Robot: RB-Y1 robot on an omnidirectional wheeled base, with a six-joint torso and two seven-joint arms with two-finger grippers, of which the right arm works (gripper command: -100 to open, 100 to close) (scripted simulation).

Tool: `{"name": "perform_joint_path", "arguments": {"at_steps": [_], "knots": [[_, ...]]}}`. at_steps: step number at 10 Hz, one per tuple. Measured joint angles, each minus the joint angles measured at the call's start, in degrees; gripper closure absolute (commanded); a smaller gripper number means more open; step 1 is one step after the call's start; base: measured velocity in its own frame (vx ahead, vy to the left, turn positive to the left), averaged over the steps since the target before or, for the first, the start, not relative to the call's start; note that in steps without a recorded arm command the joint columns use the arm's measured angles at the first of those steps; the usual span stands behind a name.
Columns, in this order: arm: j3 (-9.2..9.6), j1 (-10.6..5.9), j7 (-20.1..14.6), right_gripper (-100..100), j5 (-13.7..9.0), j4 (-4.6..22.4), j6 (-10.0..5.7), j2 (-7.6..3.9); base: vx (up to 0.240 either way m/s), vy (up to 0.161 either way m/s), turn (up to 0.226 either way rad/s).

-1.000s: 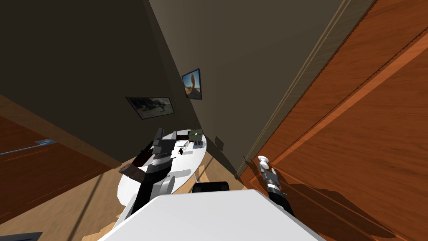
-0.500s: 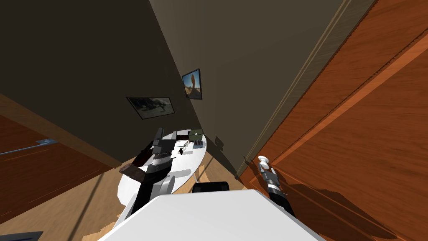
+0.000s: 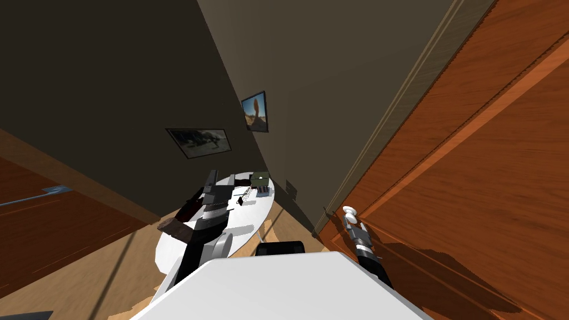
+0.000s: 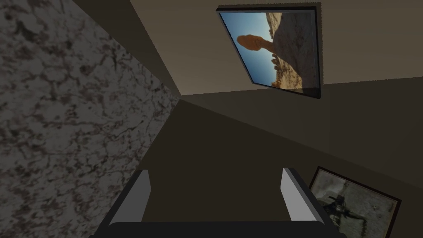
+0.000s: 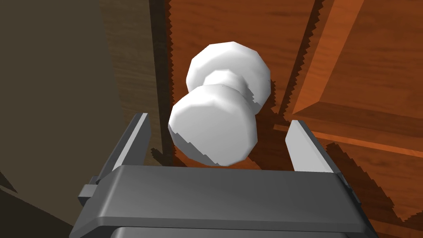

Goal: Pull the door open

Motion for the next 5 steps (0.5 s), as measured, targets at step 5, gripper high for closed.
{"name": "perform_joint_path", "arguments": {"at_steps": [5], "knots": [[0.02, 0.0, 0.0, -100, 0.0, 0.0, -0.02, -0.01, 0.001, -0.002, 0.005]]}}
